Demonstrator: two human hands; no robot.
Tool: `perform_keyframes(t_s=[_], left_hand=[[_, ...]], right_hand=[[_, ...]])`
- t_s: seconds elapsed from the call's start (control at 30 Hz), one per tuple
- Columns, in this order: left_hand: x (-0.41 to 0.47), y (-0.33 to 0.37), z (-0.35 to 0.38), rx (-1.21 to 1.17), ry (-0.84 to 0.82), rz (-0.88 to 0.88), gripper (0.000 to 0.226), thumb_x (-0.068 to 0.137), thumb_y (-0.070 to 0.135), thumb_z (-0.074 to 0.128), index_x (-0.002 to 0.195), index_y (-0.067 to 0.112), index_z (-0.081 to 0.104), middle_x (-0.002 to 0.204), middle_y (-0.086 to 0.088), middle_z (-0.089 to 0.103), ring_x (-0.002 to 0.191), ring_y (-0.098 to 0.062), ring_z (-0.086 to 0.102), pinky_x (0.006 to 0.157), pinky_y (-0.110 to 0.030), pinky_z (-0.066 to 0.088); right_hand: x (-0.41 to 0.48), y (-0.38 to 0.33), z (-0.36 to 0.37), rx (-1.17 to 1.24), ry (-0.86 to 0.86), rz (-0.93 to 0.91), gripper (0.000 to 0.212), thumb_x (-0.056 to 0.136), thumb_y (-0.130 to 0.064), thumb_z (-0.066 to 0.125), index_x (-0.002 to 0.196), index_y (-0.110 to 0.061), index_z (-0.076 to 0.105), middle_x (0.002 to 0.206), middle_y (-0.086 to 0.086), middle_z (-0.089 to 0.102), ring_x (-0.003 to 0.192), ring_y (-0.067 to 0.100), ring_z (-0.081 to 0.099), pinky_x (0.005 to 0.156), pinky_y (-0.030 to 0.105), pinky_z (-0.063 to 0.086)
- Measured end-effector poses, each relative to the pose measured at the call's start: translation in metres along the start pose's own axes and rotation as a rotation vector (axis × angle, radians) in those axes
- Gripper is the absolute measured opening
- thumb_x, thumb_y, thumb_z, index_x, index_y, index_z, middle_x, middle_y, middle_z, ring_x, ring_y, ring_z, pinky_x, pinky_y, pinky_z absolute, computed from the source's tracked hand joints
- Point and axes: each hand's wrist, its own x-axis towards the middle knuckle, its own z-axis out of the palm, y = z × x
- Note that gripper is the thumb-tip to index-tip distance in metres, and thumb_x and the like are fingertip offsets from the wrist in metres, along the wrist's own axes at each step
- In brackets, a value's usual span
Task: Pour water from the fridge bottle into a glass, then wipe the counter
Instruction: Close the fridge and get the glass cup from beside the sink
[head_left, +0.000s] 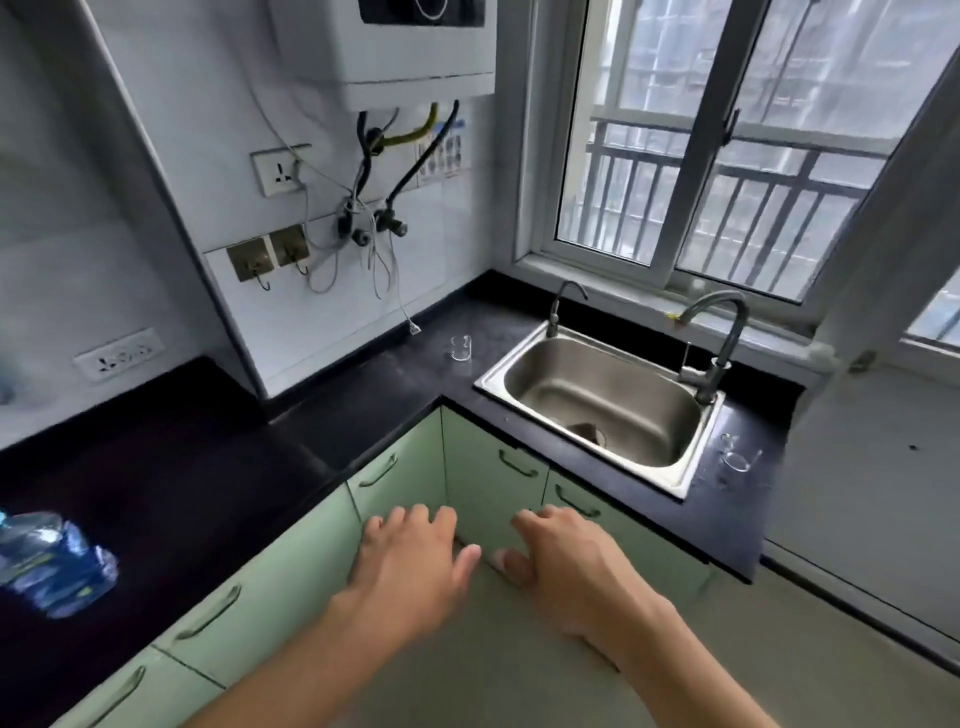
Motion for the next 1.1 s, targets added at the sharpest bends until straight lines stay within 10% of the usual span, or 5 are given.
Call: perform_keyframes(t_s=[0.43,1.1], left_hand=[[0.157,-0.061,-0.020,-0.056,-0.022,-0.281,0.046,0.100,0.060,0.027,0.120,0.024,0.049,0.122,-0.003,0.059,0.116,-0.027,0.053,0.099,-0.043,0.037],[0.382,-0.158,-0.010,-0.029,-0.088,-0.046,0.048,0.098,0.061,0.033,0.116,0.021,0.051,0.117,-0.004,0.060,0.111,-0.027,0.055,0.095,-0.042,0.041]], right_hand=[[0.224,0.024,-0.004,-0.044,-0.102,-0.256,0.031,0.096,-0.051,0.044,0.097,-0.020,0.049,0.100,0.002,0.057,0.103,0.027,0.054,0.081,0.038,0.040],[0.402,0.062,0.024,-0.056,-0.145,0.097,0.026,0.092,-0.039,0.052,0.103,-0.016,0.055,0.108,0.008,0.060,0.104,0.032,0.058,0.072,0.035,0.036]])
